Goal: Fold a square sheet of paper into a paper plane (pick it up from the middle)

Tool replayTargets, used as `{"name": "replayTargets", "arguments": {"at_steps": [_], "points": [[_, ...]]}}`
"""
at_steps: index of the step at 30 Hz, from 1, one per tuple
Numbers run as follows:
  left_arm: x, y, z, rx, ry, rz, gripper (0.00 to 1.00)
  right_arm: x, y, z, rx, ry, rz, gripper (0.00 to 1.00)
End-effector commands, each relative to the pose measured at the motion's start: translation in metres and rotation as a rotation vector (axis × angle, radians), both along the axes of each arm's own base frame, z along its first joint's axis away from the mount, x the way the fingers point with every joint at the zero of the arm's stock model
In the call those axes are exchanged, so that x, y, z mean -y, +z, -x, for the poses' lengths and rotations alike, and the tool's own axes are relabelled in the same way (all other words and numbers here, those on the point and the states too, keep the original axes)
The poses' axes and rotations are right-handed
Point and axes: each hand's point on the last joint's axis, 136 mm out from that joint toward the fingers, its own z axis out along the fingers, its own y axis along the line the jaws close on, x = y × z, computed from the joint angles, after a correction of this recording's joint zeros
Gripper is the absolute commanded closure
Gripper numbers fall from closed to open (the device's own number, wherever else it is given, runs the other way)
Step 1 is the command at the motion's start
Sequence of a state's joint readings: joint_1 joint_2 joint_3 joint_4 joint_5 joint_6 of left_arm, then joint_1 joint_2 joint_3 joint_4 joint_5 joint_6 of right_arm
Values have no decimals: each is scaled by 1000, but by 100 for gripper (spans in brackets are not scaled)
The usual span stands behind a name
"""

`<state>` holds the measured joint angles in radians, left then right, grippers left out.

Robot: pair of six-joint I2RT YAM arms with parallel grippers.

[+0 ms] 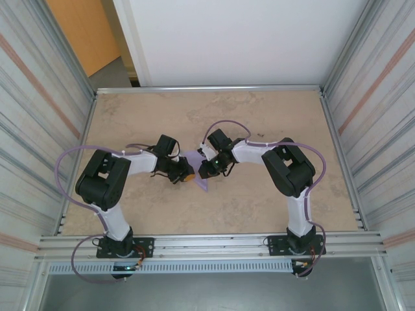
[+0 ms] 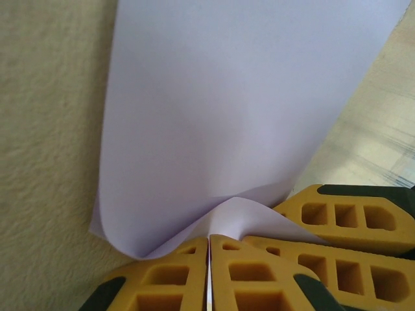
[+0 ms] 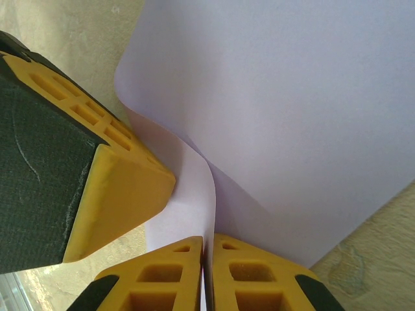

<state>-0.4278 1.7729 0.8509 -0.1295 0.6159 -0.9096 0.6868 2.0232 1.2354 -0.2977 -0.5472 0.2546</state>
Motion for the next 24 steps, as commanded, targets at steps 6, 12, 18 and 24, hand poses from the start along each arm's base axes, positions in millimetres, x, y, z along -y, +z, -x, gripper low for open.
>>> {"name": "replayTargets", "arguments": {"at_steps": [6,12,18,24], "points": [[-6,-14,7,-45,-15,-68,91,9,-9,-1,-30,-51,76,80],[-13,-24,14,-93,-11,-123,91,10,19,-14,-22,-133,47,71],[-16,-30,15,-110,-4,-139,92,27,32,-25,-10,-230,61,69],[-17,-30,14,-109,2,-146,93,13,48,-5,-34,-158,-39,76]]}}
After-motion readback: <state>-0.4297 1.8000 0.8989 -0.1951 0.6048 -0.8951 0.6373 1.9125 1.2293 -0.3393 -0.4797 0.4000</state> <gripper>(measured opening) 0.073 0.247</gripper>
